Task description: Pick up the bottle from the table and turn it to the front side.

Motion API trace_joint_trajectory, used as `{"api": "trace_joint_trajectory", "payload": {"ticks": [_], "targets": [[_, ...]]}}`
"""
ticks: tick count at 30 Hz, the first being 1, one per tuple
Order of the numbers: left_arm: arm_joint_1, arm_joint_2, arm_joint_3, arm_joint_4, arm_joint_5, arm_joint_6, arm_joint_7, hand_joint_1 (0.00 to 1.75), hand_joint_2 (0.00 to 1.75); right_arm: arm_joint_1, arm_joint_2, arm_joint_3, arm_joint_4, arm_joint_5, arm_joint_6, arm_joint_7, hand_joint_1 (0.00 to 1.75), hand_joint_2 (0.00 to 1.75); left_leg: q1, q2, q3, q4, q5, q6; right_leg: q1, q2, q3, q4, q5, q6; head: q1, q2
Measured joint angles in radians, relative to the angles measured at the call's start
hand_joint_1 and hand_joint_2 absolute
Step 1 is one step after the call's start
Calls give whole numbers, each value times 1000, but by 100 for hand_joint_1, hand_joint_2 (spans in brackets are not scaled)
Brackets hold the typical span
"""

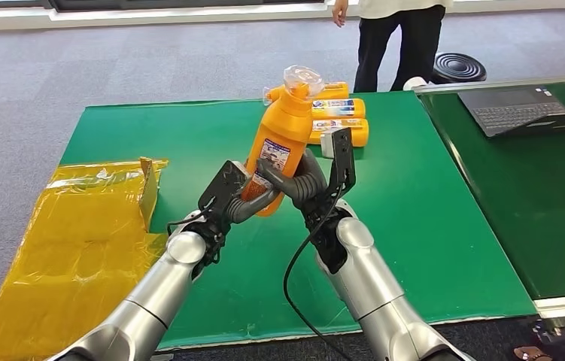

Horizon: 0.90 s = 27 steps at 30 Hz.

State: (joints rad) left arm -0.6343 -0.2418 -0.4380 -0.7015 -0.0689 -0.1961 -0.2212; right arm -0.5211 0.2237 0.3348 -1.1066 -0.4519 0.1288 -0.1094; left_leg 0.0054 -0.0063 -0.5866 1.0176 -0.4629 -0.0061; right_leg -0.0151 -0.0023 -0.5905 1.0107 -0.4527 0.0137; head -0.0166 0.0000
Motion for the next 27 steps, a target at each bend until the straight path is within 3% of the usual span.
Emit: {"api": "trace_joint_trajectory", "payload": {"ticks": [13,16,17,20,27], "targets": [[-86,-34,-35,128,92,-13,47,0,0,-18,4,2,16,-3,-2,3,175,175,0,1,0,0,0,0,0,0,-1,0,0,0,0,0],[-92,-34,-51,137,105,-13,50,0,131,-19,3,1,16,-3,-4,2,175,175,0,1,0,0,0,0,0,0,-1,0,0,0,0,0],[-94,-34,-54,140,109,-13,51,44,175,-19,3,1,16,-3,-4,2,175,175,0,1,0,0,0,0,0,0,-1,0,0,0,0,0],[-102,-35,-61,150,120,-12,49,175,175,-19,3,1,17,-2,-4,-1,175,175,0,1,0,0,0,0,0,0,0,0,0,0,0,0],[-130,-38,-99,174,115,10,14,175,175,-19,1,-8,18,14,-5,-12,175,175,0,1,0,0,0,0,0,0,0,0,0,0,0,0]]}}
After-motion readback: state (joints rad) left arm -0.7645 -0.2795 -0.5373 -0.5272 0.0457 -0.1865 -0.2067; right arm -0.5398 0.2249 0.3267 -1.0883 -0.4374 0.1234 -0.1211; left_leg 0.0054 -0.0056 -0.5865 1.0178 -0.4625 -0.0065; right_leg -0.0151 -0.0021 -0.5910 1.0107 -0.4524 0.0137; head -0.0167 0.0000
